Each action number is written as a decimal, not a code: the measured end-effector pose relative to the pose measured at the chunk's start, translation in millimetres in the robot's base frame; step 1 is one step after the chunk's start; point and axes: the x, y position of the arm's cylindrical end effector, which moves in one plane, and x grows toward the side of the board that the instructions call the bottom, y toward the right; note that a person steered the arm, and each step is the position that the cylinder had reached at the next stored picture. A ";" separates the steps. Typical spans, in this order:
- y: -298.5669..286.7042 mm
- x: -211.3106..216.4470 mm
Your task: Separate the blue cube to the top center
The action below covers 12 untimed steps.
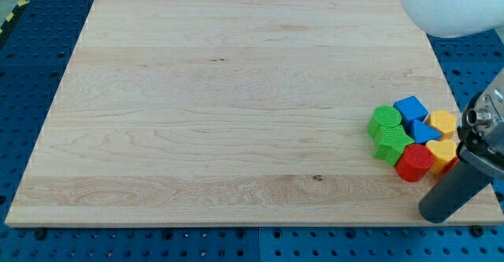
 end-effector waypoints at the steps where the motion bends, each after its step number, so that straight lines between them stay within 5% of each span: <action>1: 29.6 -0.7; 3: 100.9 -2.9; 7: 39.9 -27.9; 12: 72.4 -110.1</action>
